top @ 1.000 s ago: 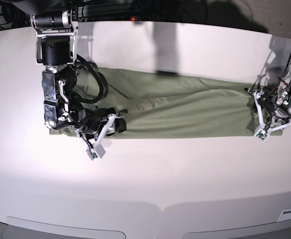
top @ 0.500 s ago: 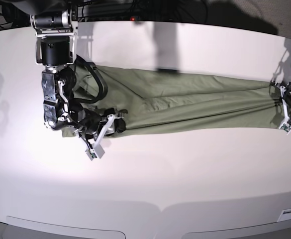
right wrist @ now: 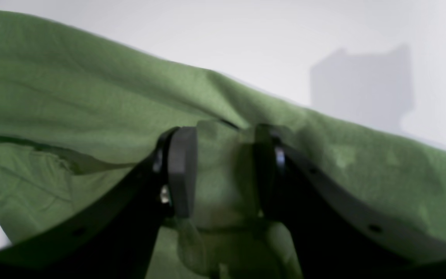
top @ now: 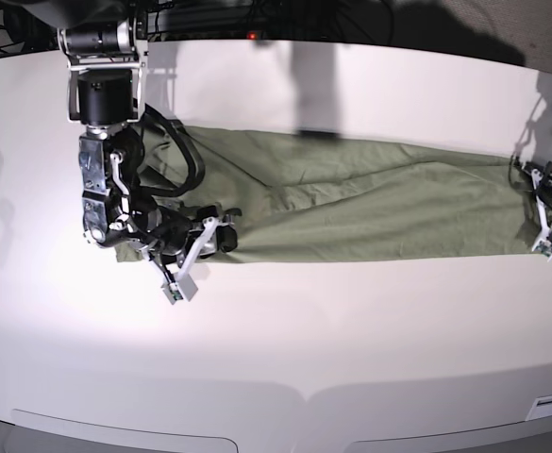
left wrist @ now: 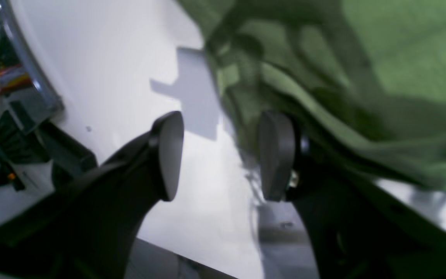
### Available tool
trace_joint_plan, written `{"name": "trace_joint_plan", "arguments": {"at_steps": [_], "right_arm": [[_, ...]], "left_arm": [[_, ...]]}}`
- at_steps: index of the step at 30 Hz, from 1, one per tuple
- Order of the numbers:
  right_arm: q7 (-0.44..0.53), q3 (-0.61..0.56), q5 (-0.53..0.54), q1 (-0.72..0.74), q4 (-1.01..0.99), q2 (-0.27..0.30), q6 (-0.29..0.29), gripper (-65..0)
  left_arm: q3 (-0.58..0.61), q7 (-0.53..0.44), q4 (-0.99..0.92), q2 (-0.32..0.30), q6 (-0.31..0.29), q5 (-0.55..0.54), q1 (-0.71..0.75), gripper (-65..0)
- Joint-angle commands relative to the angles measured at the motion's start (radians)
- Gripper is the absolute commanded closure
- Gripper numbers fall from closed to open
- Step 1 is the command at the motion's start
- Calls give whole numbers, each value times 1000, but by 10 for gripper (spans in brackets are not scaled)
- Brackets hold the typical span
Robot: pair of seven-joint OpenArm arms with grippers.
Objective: Fold the T-shirt properly
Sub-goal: 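Stretch the strip taut by drawing the left gripper outward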
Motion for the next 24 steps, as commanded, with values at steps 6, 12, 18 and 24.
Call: {"name": "trace_joint_plan", "arguments": {"at_steps": [6, 12, 18, 24], "right_arm": [[-8, 3, 45, 33, 44, 11, 8, -253], [-88, 3, 90, 82, 221, 11, 6, -253], [-122, 3, 89, 94, 367, 11, 6, -253], [-156, 22, 89, 94, 475, 11, 6, -253]], "left_arm": [[-11, -3, 12, -25, 72, 67, -80, -305], [-11, 9, 14, -25, 319, 238, -131, -305], [-11, 37, 14, -27, 419, 335, -132, -309], [-11, 39, 14, -27, 263, 159, -131, -455]]}}
